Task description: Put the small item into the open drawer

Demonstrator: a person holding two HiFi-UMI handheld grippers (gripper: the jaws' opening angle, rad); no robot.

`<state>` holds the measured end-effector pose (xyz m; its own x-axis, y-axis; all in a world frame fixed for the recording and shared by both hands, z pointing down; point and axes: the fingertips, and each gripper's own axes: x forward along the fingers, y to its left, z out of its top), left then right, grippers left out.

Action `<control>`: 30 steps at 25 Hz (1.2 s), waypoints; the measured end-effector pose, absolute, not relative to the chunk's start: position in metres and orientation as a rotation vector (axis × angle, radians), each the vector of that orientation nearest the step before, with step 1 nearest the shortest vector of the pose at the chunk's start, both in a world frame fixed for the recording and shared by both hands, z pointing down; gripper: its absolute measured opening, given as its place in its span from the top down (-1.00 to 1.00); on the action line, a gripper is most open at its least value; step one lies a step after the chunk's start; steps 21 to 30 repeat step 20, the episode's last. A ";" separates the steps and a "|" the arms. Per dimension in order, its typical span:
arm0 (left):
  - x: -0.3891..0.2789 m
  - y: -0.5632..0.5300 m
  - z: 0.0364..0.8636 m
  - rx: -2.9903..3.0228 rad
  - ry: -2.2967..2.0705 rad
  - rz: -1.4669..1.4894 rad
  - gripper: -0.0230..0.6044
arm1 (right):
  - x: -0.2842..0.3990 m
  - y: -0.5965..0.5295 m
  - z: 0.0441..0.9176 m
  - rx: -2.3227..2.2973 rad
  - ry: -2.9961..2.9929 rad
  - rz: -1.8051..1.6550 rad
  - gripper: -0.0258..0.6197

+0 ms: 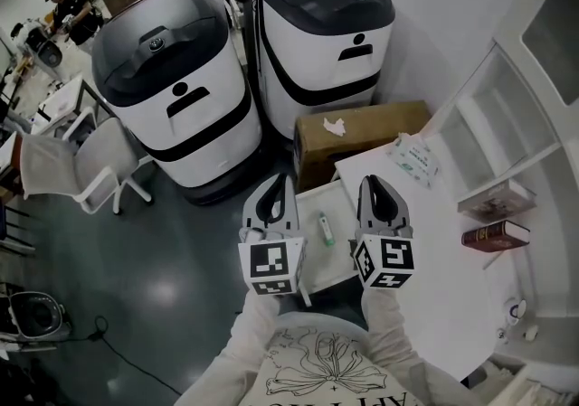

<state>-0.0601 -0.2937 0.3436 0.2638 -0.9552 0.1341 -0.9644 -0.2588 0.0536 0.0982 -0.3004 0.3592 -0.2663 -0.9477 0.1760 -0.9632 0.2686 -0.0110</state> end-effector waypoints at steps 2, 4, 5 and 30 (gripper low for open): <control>-0.060 -0.292 0.343 2.400 -1.830 0.113 0.91 | 0.098 -0.299 0.359 1.817 -2.396 0.176 0.83; -0.059 -0.291 0.343 2.402 -1.828 0.112 0.91 | 0.097 -0.298 0.358 1.817 -2.400 0.176 0.83; -0.059 -0.290 0.343 2.402 -1.827 0.110 0.91 | 0.097 -0.297 0.358 1.815 -2.401 0.176 0.83; -0.060 -0.283 0.350 2.385 -1.835 0.124 0.91 | 0.094 -0.291 0.361 1.799 -2.407 0.192 0.83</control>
